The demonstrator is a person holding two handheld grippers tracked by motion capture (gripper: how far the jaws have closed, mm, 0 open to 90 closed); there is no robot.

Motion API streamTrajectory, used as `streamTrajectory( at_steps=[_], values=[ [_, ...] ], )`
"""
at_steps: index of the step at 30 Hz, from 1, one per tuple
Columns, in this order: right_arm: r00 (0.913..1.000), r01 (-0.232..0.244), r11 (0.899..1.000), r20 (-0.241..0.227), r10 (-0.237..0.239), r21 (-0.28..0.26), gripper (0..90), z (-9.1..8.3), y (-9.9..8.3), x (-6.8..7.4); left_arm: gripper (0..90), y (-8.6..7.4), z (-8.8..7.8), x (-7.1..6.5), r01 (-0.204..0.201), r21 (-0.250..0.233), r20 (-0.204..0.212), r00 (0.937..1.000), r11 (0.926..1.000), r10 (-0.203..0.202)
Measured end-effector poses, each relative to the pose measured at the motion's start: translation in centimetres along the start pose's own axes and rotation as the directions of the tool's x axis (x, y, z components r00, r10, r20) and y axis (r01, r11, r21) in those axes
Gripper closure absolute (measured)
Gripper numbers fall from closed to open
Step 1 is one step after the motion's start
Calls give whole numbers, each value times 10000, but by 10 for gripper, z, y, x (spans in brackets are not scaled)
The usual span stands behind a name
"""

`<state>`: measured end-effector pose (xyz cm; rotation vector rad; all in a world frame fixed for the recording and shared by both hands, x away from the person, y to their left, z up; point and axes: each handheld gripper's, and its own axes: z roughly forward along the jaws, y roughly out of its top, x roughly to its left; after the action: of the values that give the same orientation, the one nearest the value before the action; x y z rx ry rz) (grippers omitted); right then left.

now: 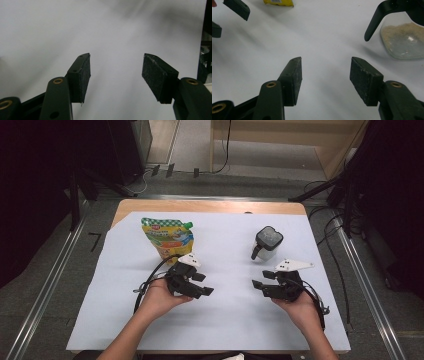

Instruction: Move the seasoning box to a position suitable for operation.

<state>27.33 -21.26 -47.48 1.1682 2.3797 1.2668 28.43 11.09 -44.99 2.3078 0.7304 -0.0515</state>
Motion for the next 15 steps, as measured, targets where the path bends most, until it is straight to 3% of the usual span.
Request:
streamTrajectory(
  at_steps=[7,11,13,15],
  values=[
    [9996,250,9994,-129,-247,238,467,1,-1,0,383,-1,-1,-2,78,-91,238,9997,9999,-75],
    [9999,158,9994,-13,-157,309,441,1,-2,0,386,-2,-2,-1,-87,86,97,9999,9999,86],
    [9999,98,9996,-27,-98,279,472,1,-2,-1,387,-4,-3,1,-127,149,16,9999,9998,127],
    [9998,-198,9994,-54,199,268,474,0,-1,-3,387,-6,-5,2,-87,53,-40,10000,9999,88]
  ],
)
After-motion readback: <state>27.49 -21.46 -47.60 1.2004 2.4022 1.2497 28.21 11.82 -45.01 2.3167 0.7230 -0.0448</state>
